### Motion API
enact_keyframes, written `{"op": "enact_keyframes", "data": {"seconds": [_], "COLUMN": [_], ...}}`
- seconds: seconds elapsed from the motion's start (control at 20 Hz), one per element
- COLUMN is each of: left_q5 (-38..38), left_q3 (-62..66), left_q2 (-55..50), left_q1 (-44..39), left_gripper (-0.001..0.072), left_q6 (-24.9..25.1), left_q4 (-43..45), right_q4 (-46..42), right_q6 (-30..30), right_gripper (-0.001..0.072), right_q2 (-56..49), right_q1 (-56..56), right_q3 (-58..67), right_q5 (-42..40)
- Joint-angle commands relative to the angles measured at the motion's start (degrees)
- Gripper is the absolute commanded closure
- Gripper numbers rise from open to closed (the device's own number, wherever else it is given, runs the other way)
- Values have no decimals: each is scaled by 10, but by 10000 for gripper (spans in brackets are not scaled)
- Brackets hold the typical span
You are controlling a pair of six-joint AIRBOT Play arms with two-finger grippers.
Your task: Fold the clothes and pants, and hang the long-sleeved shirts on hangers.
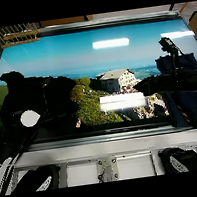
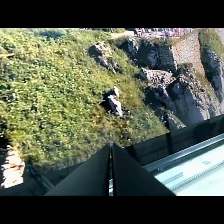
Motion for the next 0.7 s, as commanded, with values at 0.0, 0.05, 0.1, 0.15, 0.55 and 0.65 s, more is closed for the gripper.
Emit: {"op": "enact_keyframes", "data": {"seconds": [0.0, 0.05, 0.1, 0.15, 0.55, 0.65], "left_q5": [0, 0, 0, 0, 13, -16], "left_q3": [1, 1, 1, 1, 12, 52], "left_q2": [0, 0, 0, 0, 0, 0], "left_q1": [0, 0, 0, 0, 18, 76], "left_gripper": [688, 688, 688, 688, 78, 5], "left_q6": [0, 0, 0, 0, 11, 9], "left_q4": [0, 0, 0, 0, 43, 148], "right_q4": [0, 0, 0, 0, 0, 0], "right_q6": [0, 0, 0, 0, 0, 0], "right_gripper": [694, 694, 694, 694, 694, 694], "right_q2": [0, 0, 0, 0, 0, 0], "right_q1": [0, 0, 0, 0, 0, 0], "right_q3": [0, 0, 0, 0, 0, 0], "right_q5": [0, 0, 0, 0, 0, 0]}}
